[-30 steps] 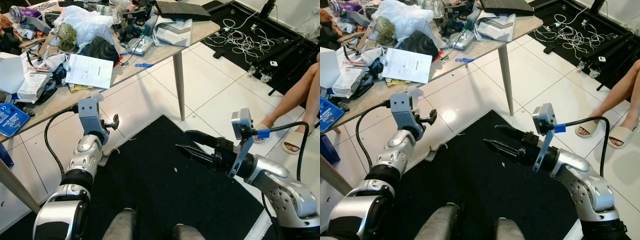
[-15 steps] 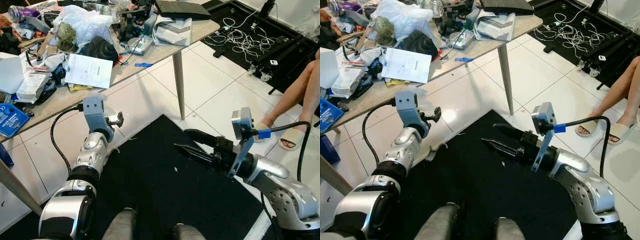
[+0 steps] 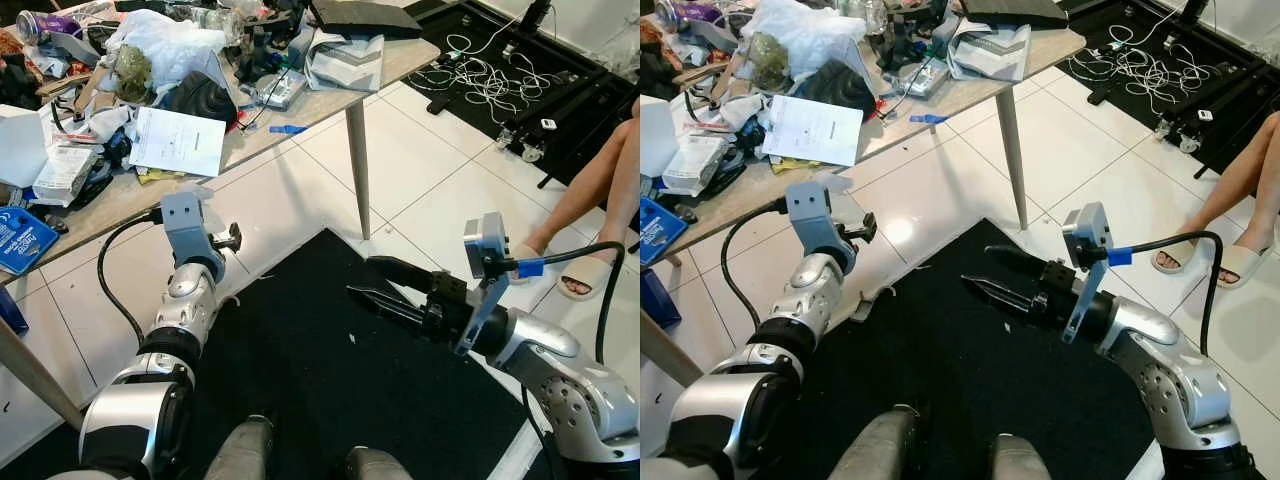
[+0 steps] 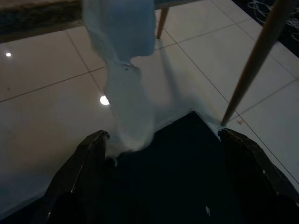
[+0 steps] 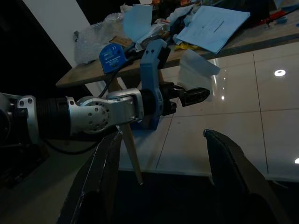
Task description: Picking trash to rubbish bin
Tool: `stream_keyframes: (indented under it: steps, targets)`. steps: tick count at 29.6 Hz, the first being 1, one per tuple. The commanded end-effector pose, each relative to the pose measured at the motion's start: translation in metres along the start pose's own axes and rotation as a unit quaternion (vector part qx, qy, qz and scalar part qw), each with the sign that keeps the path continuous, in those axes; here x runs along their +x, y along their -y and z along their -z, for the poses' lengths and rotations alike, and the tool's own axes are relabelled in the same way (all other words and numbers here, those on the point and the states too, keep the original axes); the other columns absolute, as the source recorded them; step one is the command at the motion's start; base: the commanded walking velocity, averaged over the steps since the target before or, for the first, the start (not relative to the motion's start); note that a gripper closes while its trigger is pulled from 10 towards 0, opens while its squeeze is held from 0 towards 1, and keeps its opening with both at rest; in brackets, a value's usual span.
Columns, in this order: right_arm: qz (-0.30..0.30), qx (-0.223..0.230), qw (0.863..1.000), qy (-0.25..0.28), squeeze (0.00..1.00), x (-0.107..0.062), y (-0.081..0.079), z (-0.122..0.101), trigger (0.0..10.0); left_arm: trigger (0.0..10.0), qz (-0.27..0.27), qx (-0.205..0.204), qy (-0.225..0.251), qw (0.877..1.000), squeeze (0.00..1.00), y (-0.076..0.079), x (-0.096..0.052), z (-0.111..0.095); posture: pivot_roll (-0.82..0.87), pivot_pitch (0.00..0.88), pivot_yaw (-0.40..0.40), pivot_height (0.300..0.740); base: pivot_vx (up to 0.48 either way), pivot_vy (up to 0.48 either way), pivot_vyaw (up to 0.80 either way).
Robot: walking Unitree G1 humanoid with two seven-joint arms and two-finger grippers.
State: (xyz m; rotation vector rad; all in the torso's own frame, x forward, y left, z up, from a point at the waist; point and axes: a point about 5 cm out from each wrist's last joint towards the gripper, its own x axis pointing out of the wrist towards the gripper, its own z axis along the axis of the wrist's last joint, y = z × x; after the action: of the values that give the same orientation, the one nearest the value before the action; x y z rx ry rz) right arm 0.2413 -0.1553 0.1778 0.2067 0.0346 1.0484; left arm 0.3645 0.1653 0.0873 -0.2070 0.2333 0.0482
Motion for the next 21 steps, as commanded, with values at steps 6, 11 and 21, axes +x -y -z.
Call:
stream_keyframes:
  steps: [6, 11, 21]
  targets:
    - [-0.011, -0.001, 1.0, 0.007, 0.0, 0.002, -0.005, -0.004, 10.0, 10.0, -0.028, -0.009, -0.006, 1.0, 0.0, -0.001, 0.0, 0.006, -0.13, 0.21, 0.021, 0.74, 0.0, 0.0, 0.0]
    - [-0.01, -0.002, 1.0, 0.01, 0.0, 0.003, -0.006, -0.006, 10.0, 10.0, -0.036, -0.014, 0.002, 0.999, 0.0, 0.001, 0.001, 0.003, -0.13, 0.214, 0.022, 0.74, 0.0, 0.0, 0.0]
    - [-0.008, -0.004, 1.0, 0.014, 0.0, 0.004, -0.007, -0.008, 10.0, 10.0, -0.021, -0.025, 0.026, 0.999, 0.0, 0.009, 0.003, -0.005, -0.13, 0.225, 0.026, 0.74, 0.0, 0.0, 0.0]
